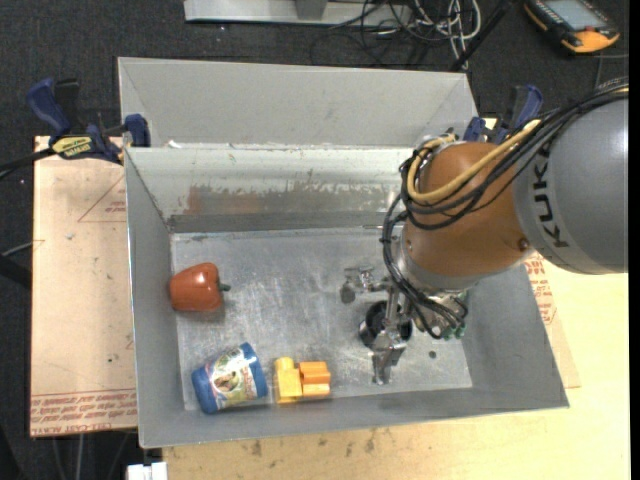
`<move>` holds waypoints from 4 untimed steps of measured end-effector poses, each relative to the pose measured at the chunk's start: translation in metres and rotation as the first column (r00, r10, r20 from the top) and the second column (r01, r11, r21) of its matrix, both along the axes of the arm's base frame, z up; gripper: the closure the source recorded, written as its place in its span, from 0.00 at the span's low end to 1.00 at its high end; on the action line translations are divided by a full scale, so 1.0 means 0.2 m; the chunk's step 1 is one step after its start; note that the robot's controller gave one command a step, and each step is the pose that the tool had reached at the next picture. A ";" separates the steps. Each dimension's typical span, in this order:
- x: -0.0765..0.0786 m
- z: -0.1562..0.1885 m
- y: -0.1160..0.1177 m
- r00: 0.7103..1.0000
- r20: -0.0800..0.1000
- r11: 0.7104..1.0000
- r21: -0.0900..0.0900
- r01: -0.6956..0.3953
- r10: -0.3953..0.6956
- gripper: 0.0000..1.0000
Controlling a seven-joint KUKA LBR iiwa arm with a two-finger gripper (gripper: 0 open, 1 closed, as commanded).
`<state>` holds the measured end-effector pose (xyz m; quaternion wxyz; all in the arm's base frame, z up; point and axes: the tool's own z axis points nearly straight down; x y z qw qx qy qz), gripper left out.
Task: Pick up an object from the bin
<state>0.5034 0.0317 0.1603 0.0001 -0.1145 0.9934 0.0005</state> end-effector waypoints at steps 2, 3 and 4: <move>0.19 -0.37 -0.18 0.998 0.004 0.998 0.000 -0.062 0.062 0.00; 0.17 -0.46 -0.30 0.997 0.000 0.997 0.002 -0.080 0.080 0.00; 0.41 -0.44 -0.31 0.998 0.004 0.998 0.000 -0.061 0.061 1.00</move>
Offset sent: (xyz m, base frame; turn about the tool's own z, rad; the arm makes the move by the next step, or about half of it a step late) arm 0.0429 -0.0414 -0.0881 -0.0461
